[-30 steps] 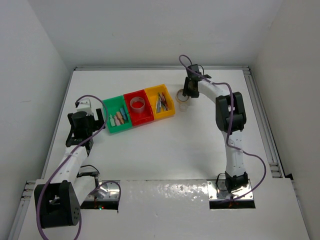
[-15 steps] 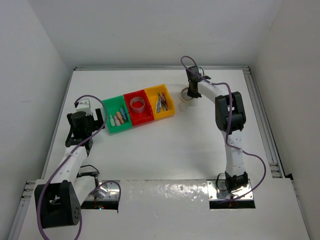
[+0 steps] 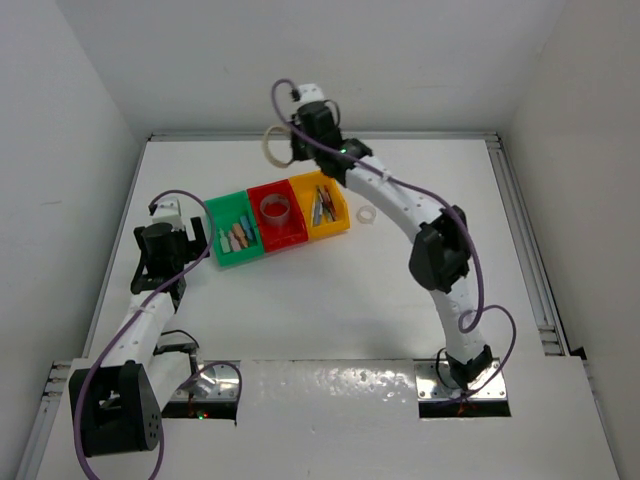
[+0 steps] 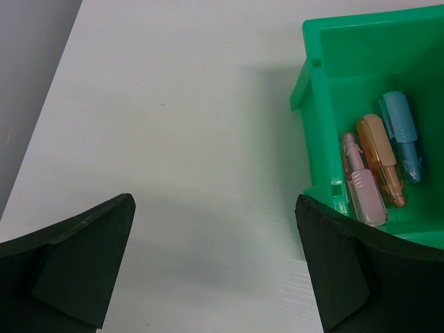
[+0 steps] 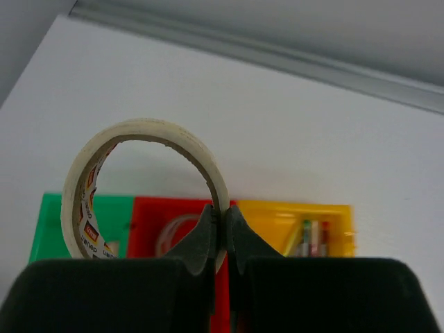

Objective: Sort the stationery into containers
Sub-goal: Place the stationery in the storage box.

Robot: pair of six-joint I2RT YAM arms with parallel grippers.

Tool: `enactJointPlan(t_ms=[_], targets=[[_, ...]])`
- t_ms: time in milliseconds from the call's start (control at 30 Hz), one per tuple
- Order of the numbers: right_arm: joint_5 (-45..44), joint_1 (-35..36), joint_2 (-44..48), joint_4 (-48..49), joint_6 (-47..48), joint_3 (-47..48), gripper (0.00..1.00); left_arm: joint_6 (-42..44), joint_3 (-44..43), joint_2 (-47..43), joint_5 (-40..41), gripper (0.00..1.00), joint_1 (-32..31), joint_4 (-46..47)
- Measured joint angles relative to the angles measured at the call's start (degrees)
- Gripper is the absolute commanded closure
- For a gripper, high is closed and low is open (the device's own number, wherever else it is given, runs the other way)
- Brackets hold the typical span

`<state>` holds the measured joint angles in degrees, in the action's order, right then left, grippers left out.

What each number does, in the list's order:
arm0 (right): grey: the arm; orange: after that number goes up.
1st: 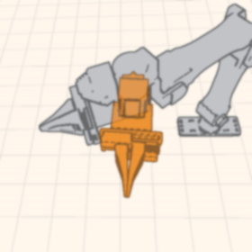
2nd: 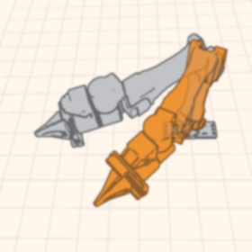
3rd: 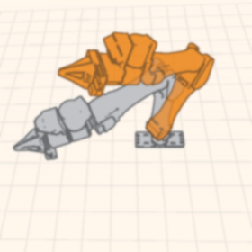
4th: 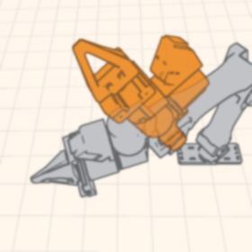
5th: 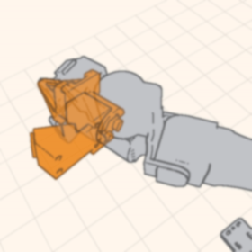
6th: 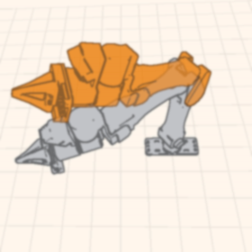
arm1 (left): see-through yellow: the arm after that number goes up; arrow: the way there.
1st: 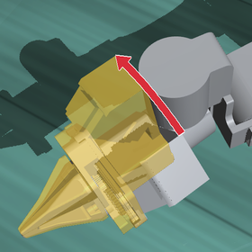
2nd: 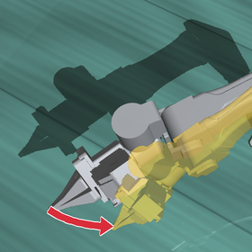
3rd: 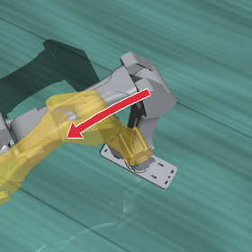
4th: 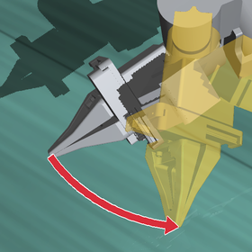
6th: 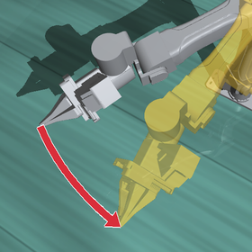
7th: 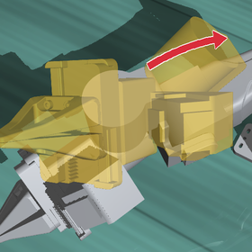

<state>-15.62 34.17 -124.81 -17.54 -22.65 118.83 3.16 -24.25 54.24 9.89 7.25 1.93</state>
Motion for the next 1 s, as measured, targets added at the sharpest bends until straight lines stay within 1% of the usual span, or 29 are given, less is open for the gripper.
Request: enactJointPlan(t_ms=[33,100,200,267,433,567,600,667,700,800,900,967,1000], targets=[[1.0,2.5,-1.4,0.0,1.0,1.5,1.0,0.0,0.0,0.0,0.0,0.01,0.0,0.0],[2.2,6.0,-2.8,-0.4,2.2,1.2,1.0,0.0,0.0,0.0,0.0,0.01,0.0,0.0],[3.2,8.6,-3.9,-0.9,3.1,-3.3,1.0,0.0,0.0,0.0,0.0,0.01,0.0,0.0],[3.7,8.7,-5.2,-1.8,3.2,-4.7,1.0,0.0,0.0,0.0,0.0,0.01,0.0,0.0],[3.7,7.8,-8.9,-3.1,3.1,-4.7,1.0,0.0,0.0,0.0,0.0,0.01,0.0,0.0],[3.1,7.5,-9.6,-3.4,3.0,-4.7,1.0,0.0,0.0,0.0,0.0,0.01,0.0,0.0],[2.8,7.5,-9.6,-3.3,3.0,-4.7,0.9,0.0,0.0,0.0,0.0,0.01,0.0,0.0],[2.6,7.6,-9.6,-2.9,2.8,-4.7,0.77,0.0,0.0,0.0,0.0,0.01,0.0,0.0],[2.5,7.6,-9.6,-2.7,2.7,-4.7,0.68,0.0,0.0,0.0,0.0,0.01,0.0,0.0],[2.8,7.6,-9.6,-1.9,2.8,-4.7,0.54,0.0,0.1,0.0,0.0,0.01,0.0,0.1],[3.9,7.6,-9.6,-1.7,2.9,-4.7,0.51,0.0,0.4,0.0,0.0,0.01,0.3,0.1],[4.3,7.6,-9.6,-1.7,3.0,-4.6,0.51,0.0,0.6,0.0,0.0,0.01,0.4,0.1],[4.3,7.6,-9.5,-1.7,2.9,-4.6,0.6,0.0,0.6,0.0,0.0,0.01,0.4,0.1]])
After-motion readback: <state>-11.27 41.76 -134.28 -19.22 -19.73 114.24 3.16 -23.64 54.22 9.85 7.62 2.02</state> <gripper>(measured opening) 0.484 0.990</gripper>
